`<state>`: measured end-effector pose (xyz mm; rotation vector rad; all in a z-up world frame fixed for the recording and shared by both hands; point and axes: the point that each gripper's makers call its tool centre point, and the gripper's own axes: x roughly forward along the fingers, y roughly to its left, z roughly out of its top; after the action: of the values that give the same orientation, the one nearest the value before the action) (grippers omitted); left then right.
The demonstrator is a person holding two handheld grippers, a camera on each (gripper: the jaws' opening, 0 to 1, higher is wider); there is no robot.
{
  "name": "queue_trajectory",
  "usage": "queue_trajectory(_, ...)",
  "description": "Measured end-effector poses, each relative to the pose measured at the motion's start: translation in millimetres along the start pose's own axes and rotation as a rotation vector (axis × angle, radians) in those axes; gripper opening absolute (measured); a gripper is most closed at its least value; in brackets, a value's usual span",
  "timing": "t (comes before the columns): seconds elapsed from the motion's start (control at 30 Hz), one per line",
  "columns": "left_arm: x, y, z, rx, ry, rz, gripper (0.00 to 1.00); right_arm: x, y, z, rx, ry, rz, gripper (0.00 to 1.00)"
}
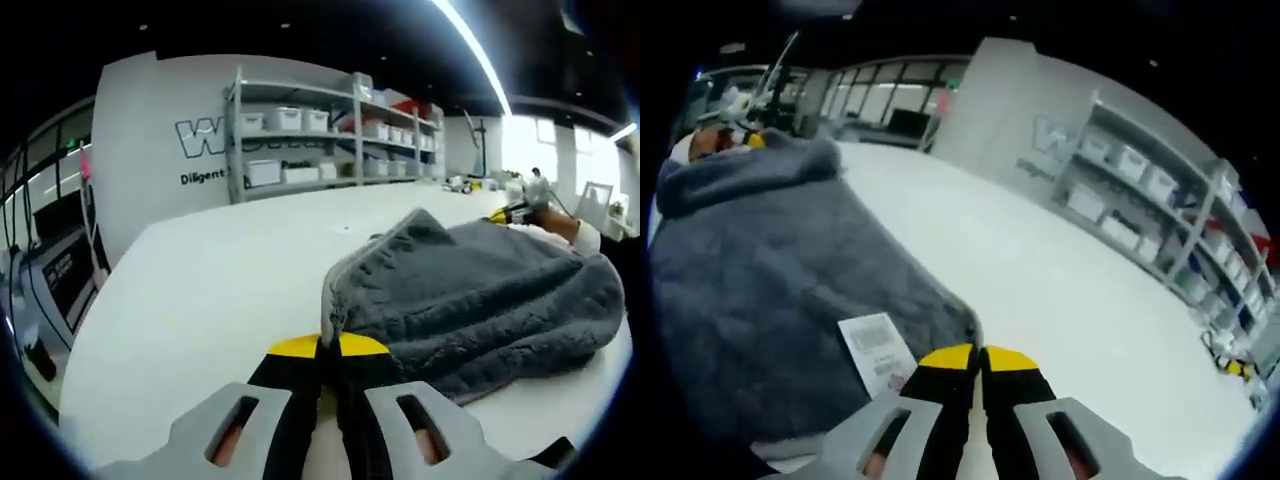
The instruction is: Open the folded towel by lifting each exposed corner and separating the folded layers until the towel lies flat within the target outline without major curled edges
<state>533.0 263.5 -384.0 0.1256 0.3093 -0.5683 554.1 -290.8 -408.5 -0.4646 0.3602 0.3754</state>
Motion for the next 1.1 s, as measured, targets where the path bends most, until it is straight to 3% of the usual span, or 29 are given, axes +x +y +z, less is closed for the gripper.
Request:
queue_trajectory(0.57,-12,7.3,0.1,-0.036,-0.018,0.040,0.03,-7,-14,-9.6,-0.001,0.014,-0.031,0.00)
queue_trajectory(0.93,-19,19.8,-5.8,-0.092,-0.003,0.083,0.03,-11,-21,-14.3,0.006,0.021,-0.048,0.00)
queue_trajectory(1.1,-22,23.7,-9.4,-0.064,0.021,0.107,0.03,-14,-24,-17.5,0.013,0.024,-0.055,0.00)
